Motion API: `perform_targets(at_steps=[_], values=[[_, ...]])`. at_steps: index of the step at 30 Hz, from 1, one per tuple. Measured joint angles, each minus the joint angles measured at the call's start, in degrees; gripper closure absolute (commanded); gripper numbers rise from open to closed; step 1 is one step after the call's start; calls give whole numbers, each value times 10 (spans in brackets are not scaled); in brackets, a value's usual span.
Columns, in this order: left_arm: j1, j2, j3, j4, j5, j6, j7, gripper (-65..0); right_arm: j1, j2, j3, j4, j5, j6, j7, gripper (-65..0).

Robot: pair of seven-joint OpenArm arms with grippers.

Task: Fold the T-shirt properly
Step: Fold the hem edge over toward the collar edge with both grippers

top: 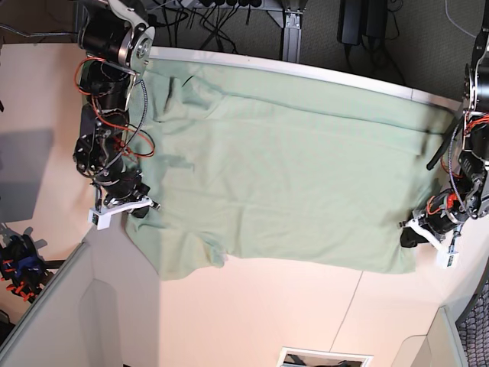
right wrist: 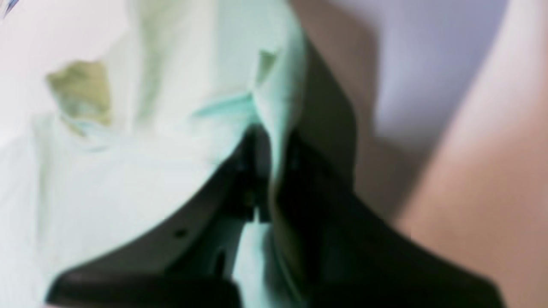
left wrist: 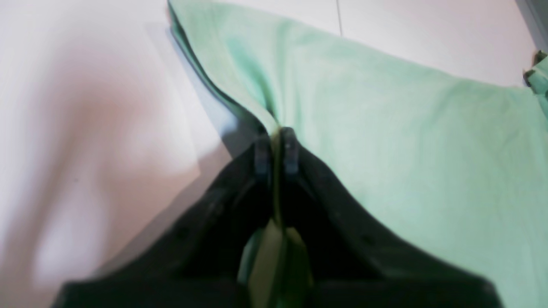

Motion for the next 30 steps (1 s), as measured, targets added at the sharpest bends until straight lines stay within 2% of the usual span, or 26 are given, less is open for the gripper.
perform_targets(at_steps=[2,3,5,8,11,22,26,30], values=[[0,-3,0,0,2,-2,-2,0,1,0,0,4,-23,1,0,0],[0,-7,0,0,7,-17,-2,0,0,0,0,9,-28,1,1,0],[0,-20,1,-2,2,-67,0,0,-1,5,-1,20,-32,1,-7,0],[1,-31,1,11,-34,-67,22,0,-10,17,-2,49,-32,13,-43,0],[12,-40,2,43,-69,-67,54,0,-25,32,-3,89,-2,23,-89,0],[144,-115,4,278,-150,-75,137,0,-172,91,-7,269,57,35,-95,0],[193,-132,5,353,-155,-76,167,0,-216,109,-7,310,61,35,-92,0],[229,-139,5,395,-153,-76,168,0,-249,110,-6,329,68,33,-93,0]])
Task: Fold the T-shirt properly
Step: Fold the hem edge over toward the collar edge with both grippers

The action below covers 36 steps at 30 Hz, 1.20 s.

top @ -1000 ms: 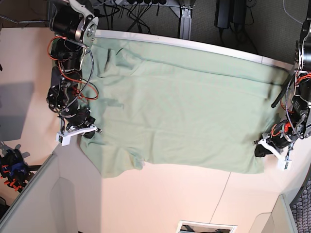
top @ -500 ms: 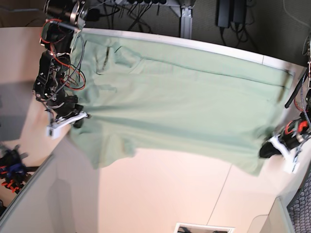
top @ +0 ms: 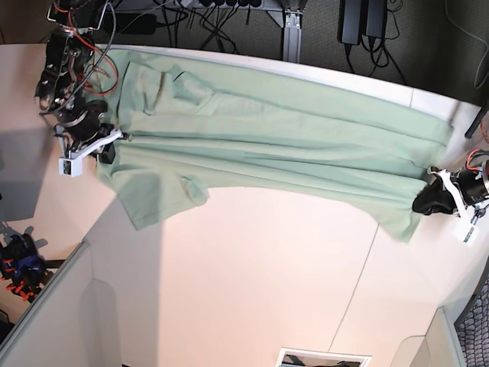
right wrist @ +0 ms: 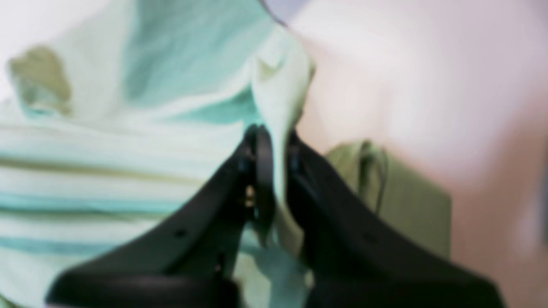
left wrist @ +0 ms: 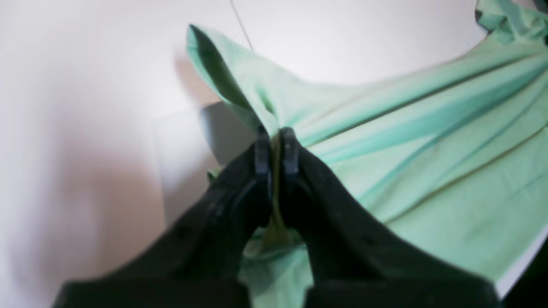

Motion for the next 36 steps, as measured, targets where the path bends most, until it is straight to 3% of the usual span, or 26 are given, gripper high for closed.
perform_targets(at_steps=[5,6,9,11,22,26,30,36], values=[[25,1,0,8,1,0,5,0,-12,0,0,1,5,0,1,0],[29,1,0,8,1,0,5,0,-12,0,0,1,1,0,1,-44],[32,1,0,8,2,0,4,0,-12,0,2,1,-12,-1,14,-269],[31,1,0,8,2,0,4,0,-12,0,9,1,-12,-1,22,-324],[31,1,0,8,2,0,5,0,50,0,83,1,-1,-5,22,-325],[31,1,0,8,6,0,5,0,99,-9,64,-40,-5,-7,32,-325],[31,1,0,8,6,0,5,0,145,-32,25,-125,-50,-4,84,-325],[31,1,0,8,10,0,4,0,165,-46,-12,-216,-80,-7,114,-325]])
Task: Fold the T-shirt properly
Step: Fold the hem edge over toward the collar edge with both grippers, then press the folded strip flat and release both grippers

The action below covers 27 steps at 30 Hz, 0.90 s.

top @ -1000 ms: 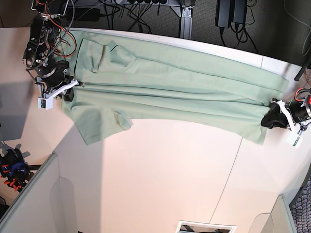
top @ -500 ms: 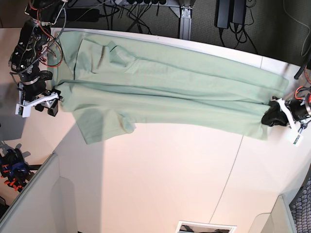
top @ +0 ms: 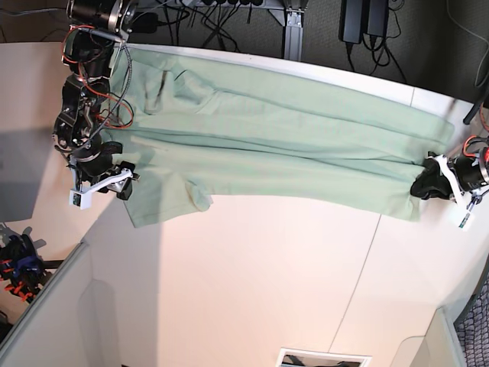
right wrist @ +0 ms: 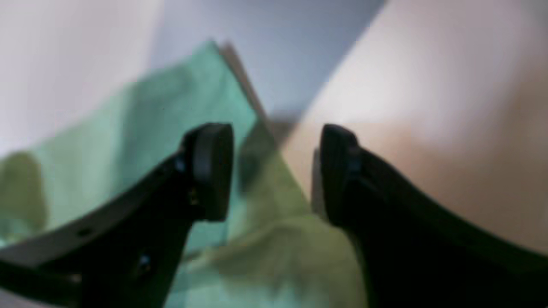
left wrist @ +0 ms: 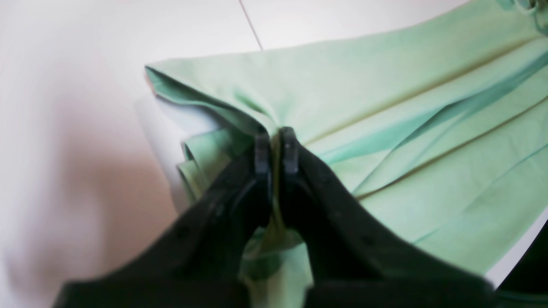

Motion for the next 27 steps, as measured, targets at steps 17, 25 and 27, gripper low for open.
perform_targets(at_steps=[17,25,27], values=[[0,2,0,0,-4,0,0,0,2,-13,-15,-12,-15,0,16,-325],[0,2,0,0,-4,0,0,0,4,-43,-21,-12,-10,0,23,-322],[0,3,0,0,-4,0,0,0,5,-49,-32,-12,-10,0,25,-275]])
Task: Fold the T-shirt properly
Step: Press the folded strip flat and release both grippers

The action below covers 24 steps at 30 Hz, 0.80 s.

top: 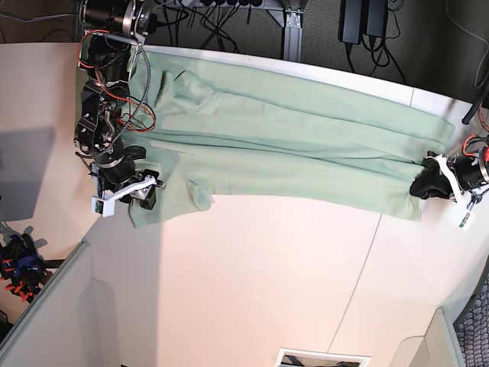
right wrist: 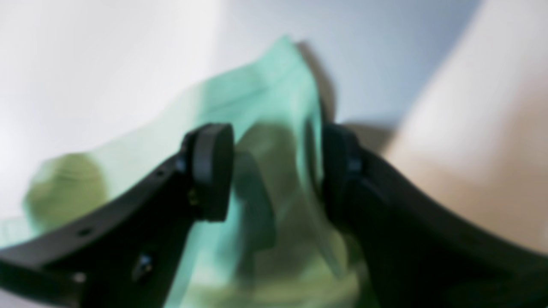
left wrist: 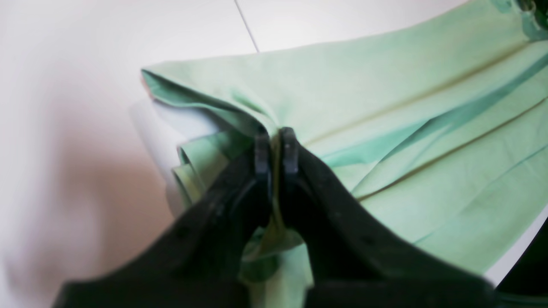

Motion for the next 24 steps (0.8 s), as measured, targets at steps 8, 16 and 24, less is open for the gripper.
perform_targets(at_steps=[8,16,24], values=[[0,0,0,0,6,0,0,0,0,-5,-20,0,4,0,0,0],[2,-12,0,15,-3,-1,15,0,-49,-1,-21,162,51,-2,-140,0],[39,-76,0,122,-9,2,21,0,-197,40,-8,414,106,-1,-224,0]])
